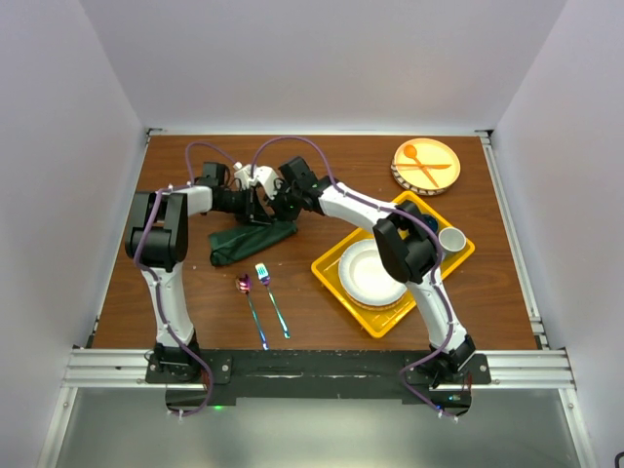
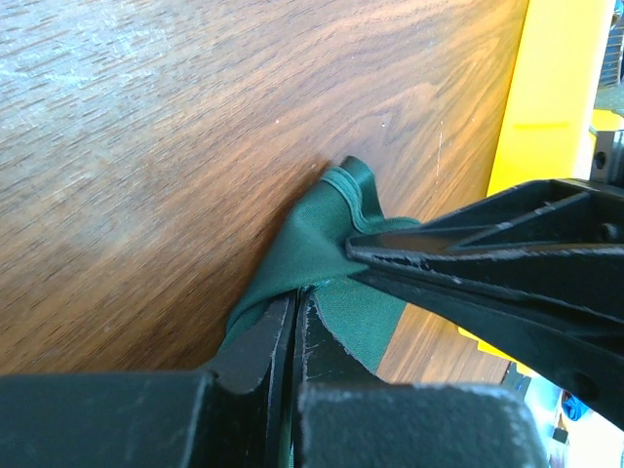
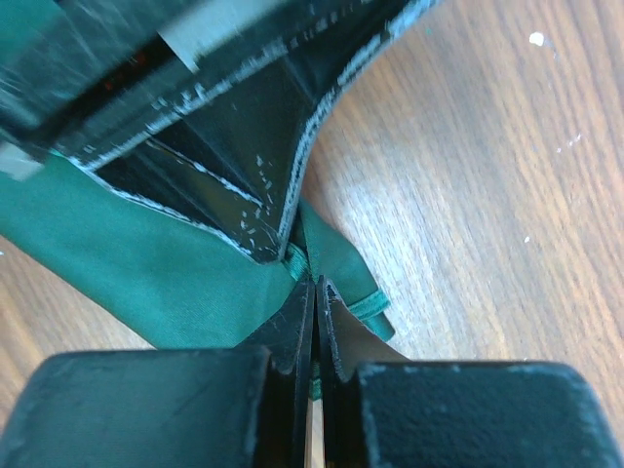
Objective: Fold the napkin into a case and place the utensils inside
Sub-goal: Stuff the top corner of the smaller-rectangle-folded napkin at the center of the board.
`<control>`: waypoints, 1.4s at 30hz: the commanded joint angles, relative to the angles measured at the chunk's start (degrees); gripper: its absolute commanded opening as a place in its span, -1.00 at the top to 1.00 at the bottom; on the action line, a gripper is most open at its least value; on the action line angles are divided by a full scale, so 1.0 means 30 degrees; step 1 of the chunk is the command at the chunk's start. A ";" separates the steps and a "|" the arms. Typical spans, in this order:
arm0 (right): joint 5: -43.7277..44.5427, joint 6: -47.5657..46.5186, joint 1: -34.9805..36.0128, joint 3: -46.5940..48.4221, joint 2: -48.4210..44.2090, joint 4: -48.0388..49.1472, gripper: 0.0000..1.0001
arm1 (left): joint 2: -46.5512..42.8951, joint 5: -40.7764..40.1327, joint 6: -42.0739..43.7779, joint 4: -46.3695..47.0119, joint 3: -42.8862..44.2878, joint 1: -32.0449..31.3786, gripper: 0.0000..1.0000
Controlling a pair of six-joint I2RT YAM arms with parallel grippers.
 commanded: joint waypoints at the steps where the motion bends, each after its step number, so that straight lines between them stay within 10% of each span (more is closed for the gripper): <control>1: -0.1535 0.0393 0.0180 0.0795 -0.1630 0.0144 1.00 | 0.0875 -0.1358 0.0955 -0.0840 0.0001 0.0202 1.00; 17: 0.0570 -0.1131 0.0386 -0.0556 0.0097 -0.0968 1.00 | 0.0584 -0.0684 0.0484 -0.0750 0.0118 0.0202 1.00; 23: 0.1069 -0.0985 0.0356 -0.0875 0.0274 -0.0882 1.00 | -0.0790 -0.0069 0.1214 -0.1918 0.0204 0.0552 0.34; 42: 0.1364 -0.1248 0.0356 -0.1491 0.0157 -0.0531 1.00 | -0.2376 -0.0801 0.7398 -0.9129 0.0676 0.2253 0.10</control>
